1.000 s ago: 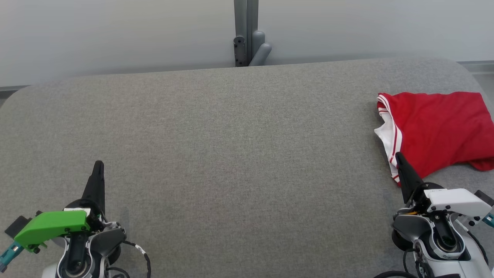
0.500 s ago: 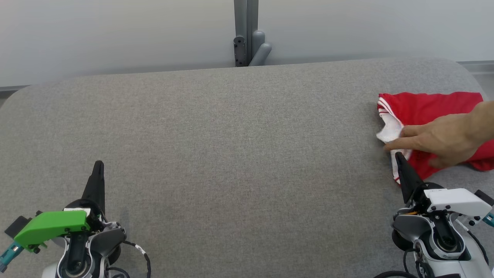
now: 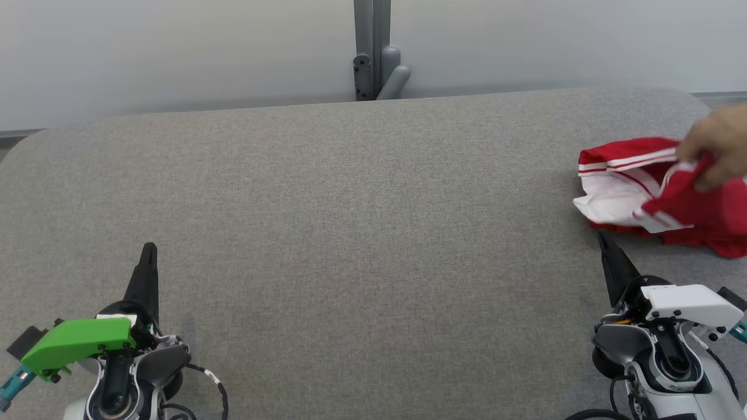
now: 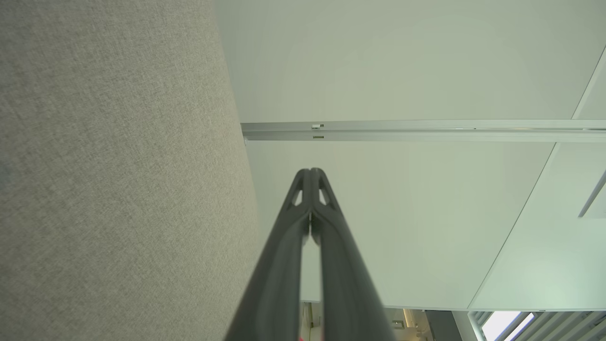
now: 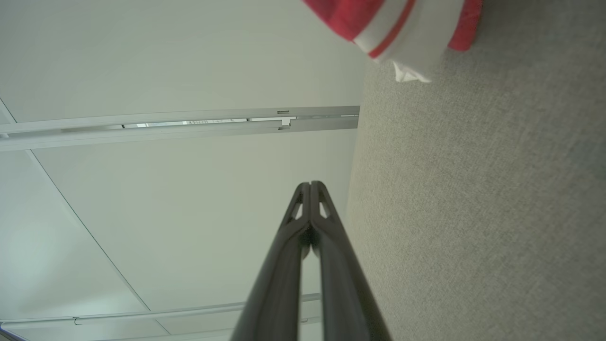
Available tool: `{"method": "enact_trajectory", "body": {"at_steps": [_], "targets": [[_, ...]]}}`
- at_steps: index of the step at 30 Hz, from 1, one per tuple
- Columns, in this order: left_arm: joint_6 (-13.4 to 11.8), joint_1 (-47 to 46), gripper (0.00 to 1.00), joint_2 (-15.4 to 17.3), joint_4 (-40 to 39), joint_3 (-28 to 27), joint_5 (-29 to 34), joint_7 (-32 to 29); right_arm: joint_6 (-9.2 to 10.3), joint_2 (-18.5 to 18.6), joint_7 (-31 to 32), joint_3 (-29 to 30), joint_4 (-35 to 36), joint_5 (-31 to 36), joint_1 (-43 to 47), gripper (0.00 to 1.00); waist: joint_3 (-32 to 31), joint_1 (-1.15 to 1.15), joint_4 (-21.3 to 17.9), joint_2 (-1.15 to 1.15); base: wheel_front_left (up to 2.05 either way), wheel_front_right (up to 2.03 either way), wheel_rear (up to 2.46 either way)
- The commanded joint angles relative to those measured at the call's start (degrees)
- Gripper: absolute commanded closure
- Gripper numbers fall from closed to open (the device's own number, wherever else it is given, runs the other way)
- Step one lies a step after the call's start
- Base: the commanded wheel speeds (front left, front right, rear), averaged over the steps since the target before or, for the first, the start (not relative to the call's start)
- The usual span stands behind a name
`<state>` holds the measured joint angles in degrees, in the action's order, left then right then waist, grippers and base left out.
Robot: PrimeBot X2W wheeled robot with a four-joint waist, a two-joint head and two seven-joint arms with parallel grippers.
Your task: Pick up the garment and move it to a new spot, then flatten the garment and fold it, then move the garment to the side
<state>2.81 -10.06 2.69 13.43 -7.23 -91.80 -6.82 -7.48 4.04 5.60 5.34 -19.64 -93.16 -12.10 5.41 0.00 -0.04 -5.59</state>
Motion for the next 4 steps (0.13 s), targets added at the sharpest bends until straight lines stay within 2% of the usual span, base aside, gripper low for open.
{"method": "enact_trajectory", "body": {"at_steps": [1, 4], "targets": [[-0.17, -0.66, 1.00, 0.36, 0.00, -0.09, -0.04, -0.11, -0.02, 0.19, -0.21, 0.00, -0.01, -0.19, -0.18, 1.00, 0.00, 0.00, 0.00, 0.00, 0.00, 0.00, 0.00], [-0.17, -0.66, 1.00, 0.36, 0.00, -0.09, -0.04, -0.11, -0.02, 0.24, -0.21, -0.06, -0.01, -0.28, -0.17, 1.00, 0.00, 0.00, 0.00, 0.00, 0.00, 0.00, 0.00]]}}
